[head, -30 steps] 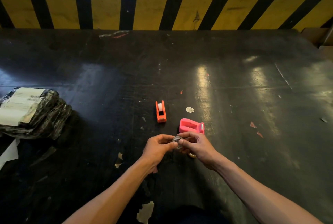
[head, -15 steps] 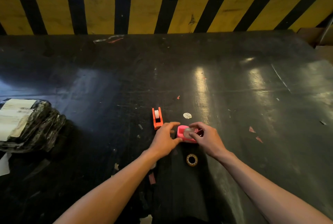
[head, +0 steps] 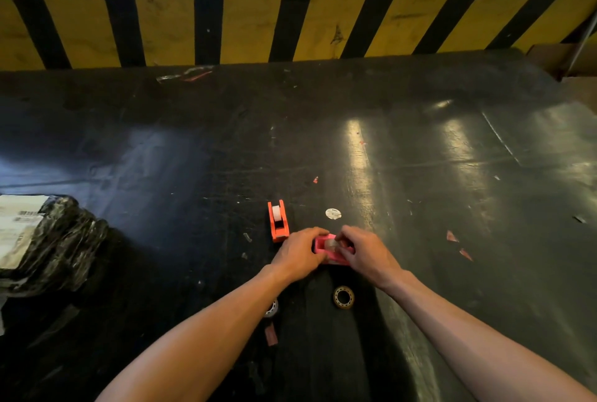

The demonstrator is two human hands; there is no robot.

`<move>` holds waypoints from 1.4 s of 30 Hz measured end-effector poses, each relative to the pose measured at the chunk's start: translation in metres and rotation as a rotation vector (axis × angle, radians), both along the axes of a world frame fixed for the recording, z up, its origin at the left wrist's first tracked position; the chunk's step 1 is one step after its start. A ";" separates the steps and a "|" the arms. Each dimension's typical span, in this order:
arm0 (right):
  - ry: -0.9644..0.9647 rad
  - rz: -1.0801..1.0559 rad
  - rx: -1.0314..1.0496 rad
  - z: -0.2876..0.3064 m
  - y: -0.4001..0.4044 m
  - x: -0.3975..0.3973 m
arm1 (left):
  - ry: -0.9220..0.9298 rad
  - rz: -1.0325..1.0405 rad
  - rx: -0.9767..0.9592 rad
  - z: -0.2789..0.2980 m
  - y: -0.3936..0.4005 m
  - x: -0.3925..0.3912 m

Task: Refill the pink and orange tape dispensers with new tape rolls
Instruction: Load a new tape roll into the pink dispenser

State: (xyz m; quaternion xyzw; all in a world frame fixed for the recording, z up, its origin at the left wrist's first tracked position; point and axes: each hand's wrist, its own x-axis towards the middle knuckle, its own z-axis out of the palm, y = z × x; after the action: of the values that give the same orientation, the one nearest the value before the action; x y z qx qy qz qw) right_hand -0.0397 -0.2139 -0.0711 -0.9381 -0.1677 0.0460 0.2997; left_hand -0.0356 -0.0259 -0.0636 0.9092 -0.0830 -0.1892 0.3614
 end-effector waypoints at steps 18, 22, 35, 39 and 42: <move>-0.080 0.137 -0.097 0.006 -0.001 -0.007 | -0.069 -0.023 0.021 -0.006 -0.001 -0.001; -0.021 0.151 -0.097 0.014 0.000 -0.001 | -0.073 -0.024 0.020 -0.003 -0.008 0.002; 0.336 -0.428 0.315 0.010 0.019 -0.005 | -0.053 0.023 0.027 -0.002 -0.012 0.000; 0.341 -0.502 0.317 0.009 0.014 -0.003 | -0.048 0.042 0.044 -0.002 -0.013 -0.001; 0.359 -0.574 0.317 0.009 0.000 -0.002 | -0.053 0.059 0.046 -0.004 -0.013 -0.001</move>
State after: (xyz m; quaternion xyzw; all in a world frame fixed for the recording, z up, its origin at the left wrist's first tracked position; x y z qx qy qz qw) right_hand -0.0418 -0.2135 -0.0616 -0.8659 0.1525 0.0971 0.4663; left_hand -0.0363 -0.0392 -0.0672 0.9241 -0.0612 -0.1560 0.3434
